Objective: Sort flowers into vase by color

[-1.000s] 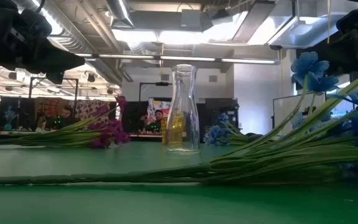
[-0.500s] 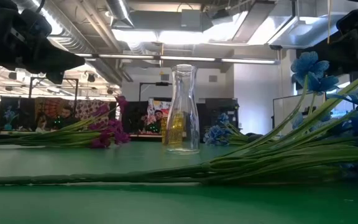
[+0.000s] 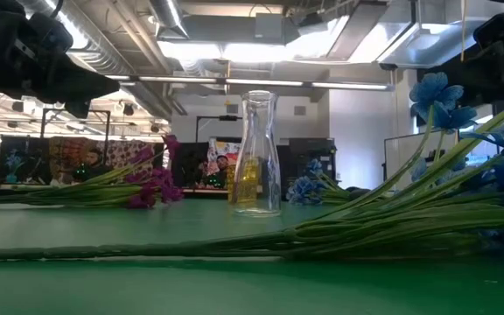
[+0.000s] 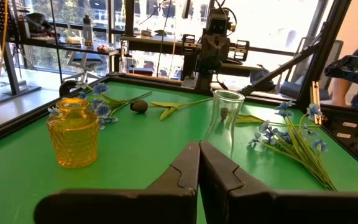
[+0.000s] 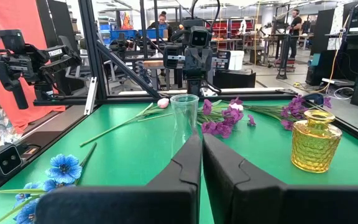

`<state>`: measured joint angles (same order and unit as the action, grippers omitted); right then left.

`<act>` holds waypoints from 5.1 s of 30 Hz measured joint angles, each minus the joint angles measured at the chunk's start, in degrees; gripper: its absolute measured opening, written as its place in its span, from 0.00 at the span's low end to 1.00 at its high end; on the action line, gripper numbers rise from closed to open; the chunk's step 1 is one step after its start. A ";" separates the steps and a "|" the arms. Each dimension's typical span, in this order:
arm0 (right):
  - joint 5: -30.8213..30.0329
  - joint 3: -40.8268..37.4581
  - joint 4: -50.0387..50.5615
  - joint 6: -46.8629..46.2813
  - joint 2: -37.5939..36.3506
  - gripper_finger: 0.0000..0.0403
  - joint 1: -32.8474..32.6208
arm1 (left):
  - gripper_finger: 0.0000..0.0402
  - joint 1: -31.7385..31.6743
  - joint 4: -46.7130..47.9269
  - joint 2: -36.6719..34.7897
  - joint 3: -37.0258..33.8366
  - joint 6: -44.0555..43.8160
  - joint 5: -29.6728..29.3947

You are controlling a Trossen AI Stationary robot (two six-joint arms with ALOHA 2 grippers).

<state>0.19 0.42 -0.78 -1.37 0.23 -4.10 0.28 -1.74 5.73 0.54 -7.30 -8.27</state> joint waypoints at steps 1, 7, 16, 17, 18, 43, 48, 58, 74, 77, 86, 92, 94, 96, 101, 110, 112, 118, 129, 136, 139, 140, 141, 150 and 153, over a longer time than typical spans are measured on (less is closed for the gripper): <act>-0.01 -0.01 0.00 0.01 0.02 0.04 0.01 | 0.00 0.00 0.02 -0.01 -0.01 0.00 -0.02; 0.00 0.00 0.01 0.01 -0.01 0.04 0.01 | 0.00 0.01 0.00 0.00 -0.01 0.01 -0.02; 0.00 -0.02 0.01 0.02 0.00 0.04 0.00 | 0.00 -0.01 0.01 0.01 -0.01 0.00 -0.02; 0.00 -0.01 0.02 0.00 0.01 0.04 0.02 | 0.00 0.00 0.02 0.00 0.00 0.00 -0.01; 0.00 -0.02 0.00 0.00 -0.01 0.04 0.02 | 0.00 -0.01 0.00 -0.01 -0.01 0.01 -0.02; 0.00 -0.02 0.02 0.00 0.01 0.04 0.01 | 0.00 0.00 0.02 0.00 0.00 0.00 -0.01; 0.00 -0.01 0.01 0.00 -0.01 0.04 0.01 | 0.00 -0.01 0.00 0.00 -0.01 0.00 -0.02; 0.00 -0.01 0.00 0.02 -0.01 0.04 0.00 | 0.00 -0.01 0.01 0.01 -0.02 -0.01 -0.01; -0.02 -0.01 0.00 0.00 0.00 0.04 0.00 | 0.00 -0.01 0.00 -0.01 0.00 0.01 -0.01; 0.00 -0.01 0.02 0.01 0.01 0.04 0.01 | 0.00 0.00 0.00 0.01 -0.02 0.00 -0.01; 0.00 -0.02 0.00 0.00 0.02 0.04 0.02 | 0.00 -0.01 0.02 -0.01 0.00 -0.01 -0.02; 0.00 -0.02 0.00 0.01 0.00 0.04 0.02 | 0.00 -0.01 0.01 0.00 -0.01 -0.01 0.00; -0.01 0.00 0.00 0.01 0.00 0.04 0.01 | 0.00 0.01 0.01 -0.01 -0.02 0.00 -0.02; 0.00 0.00 0.00 0.00 -0.01 0.04 0.00 | 0.00 -0.01 0.02 -0.01 -0.01 0.00 -0.02; 0.00 0.01 0.00 0.00 -0.01 0.04 0.01 | 0.00 -0.01 0.02 0.00 -0.02 0.01 -0.02; 0.00 -0.01 0.02 0.02 0.02 0.04 0.00 | 0.00 -0.01 0.01 0.00 -0.01 0.01 -0.01; 0.00 -0.02 0.01 0.01 -0.01 0.04 0.02 | 0.00 0.00 0.02 -0.01 -0.01 0.00 -0.01; 0.00 0.00 0.01 0.01 -0.01 0.04 0.01 | 0.00 -0.01 0.00 -0.01 0.00 0.01 -0.02; -0.01 -0.01 0.00 0.00 0.01 0.04 0.01 | 0.00 0.00 -0.02 0.00 -0.02 -0.01 -0.02; 0.00 0.00 0.02 0.00 0.00 0.04 0.02 | 0.00 0.00 -4.93 0.00 -0.07 -2.97 -0.02; -0.01 0.01 0.01 0.01 -0.01 0.04 0.02 | 0.00 -0.01 -6.05 0.01 0.40 -3.03 -0.05; 0.00 0.01 0.01 0.01 -0.01 0.04 0.01 | 0.00 0.01 -5.93 0.01 0.89 -3.03 -0.15; 0.00 -0.01 0.02 0.00 -0.01 0.04 0.00 | 0.00 -0.01 -6.00 0.02 1.51 -3.03 -0.26; 0.00 -0.01 0.01 0.02 0.01 0.04 0.01 | 0.00 -0.01 5.59 4.62 10.39 -5.25 -14.11; 0.00 0.00 0.01 0.00 0.01 0.04 0.01 | 0.00 0.00 9.96 7.01 13.06 -11.41 -17.60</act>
<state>0.18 0.42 -0.77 -1.37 0.25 -4.09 0.29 8.23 12.74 13.60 -18.71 -25.88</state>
